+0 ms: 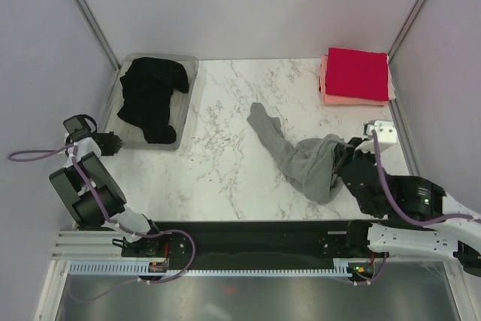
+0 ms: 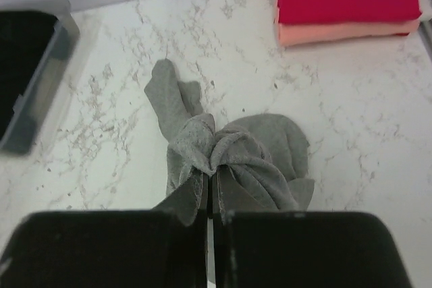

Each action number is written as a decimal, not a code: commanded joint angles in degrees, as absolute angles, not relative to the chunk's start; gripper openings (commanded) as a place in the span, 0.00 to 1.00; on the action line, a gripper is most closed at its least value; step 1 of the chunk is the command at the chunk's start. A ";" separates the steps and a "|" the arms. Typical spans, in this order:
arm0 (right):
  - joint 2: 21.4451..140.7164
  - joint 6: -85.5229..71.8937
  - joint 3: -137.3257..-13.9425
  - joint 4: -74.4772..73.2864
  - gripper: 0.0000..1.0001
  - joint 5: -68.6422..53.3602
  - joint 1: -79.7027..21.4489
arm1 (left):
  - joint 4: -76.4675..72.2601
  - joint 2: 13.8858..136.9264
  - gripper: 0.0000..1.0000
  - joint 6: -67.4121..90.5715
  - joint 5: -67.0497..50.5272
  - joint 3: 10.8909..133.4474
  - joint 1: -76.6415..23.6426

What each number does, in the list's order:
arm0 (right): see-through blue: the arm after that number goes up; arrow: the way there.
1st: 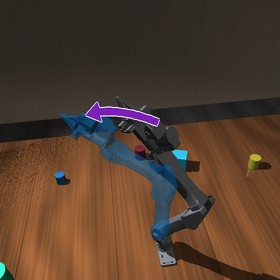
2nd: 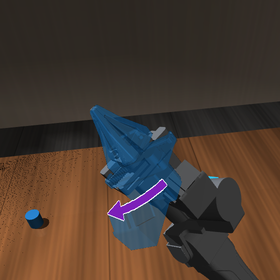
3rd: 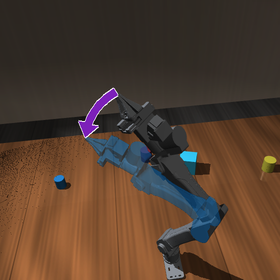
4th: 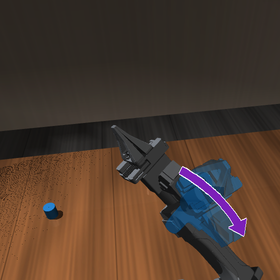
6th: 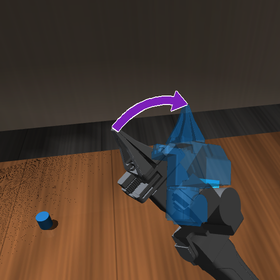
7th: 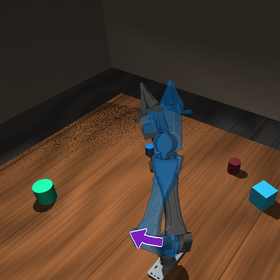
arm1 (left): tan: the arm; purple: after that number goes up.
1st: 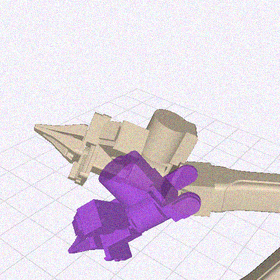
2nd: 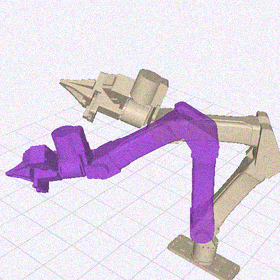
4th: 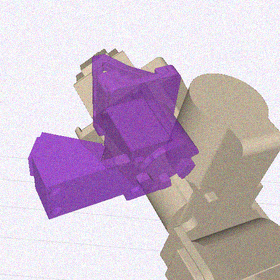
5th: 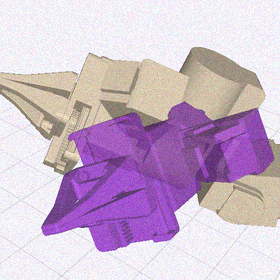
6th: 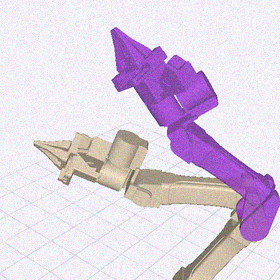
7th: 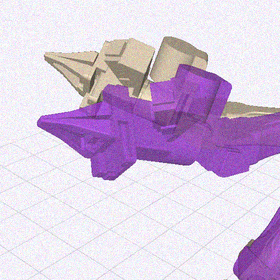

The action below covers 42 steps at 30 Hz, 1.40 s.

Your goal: Fold and stack the t-shirts

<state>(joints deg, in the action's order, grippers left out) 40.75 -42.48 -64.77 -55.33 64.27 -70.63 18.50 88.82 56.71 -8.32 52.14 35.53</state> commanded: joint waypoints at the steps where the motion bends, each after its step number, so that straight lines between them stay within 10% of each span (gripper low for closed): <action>1: 42.36 -51.84 -57.59 -54.58 0.00 58.11 -70.58 | 7.39 95.35 0.02 71.97 -9.23 55.69 34.73; 6: 44.30 -64.76 -45.98 -54.58 0.00 52.05 -70.58 | 6.33 105.54 0.02 73.30 -8.69 65.64 33.84; 8: 43.95 -68.72 -42.47 -54.58 0.02 50.98 -70.58 | 6.15 108.61 0.21 70.85 -9.93 70.47 33.84; 13: 43.42 -69.35 -40.25 -55.02 0.82 49.57 -70.58 | 11.41 109.96 0.95 63.39 -19.33 75.41 33.93; 27: 43.07 -73.04 -51.32 -65.38 0.98 52.81 -70.58 | 20.31 70.50 1.00 41.65 11.43 65.13 7.23; 35: 44.55 -75.41 -50.37 -66.09 0.98 53.97 -70.58 | 21.09 79.09 0.97 37.62 15.19 70.23 -10.62; 42: 43.60 -75.32 -49.57 -66.27 0.98 53.53 -70.58 | 21.26 83.32 0.97 35.25 19.42 68.73 -6.96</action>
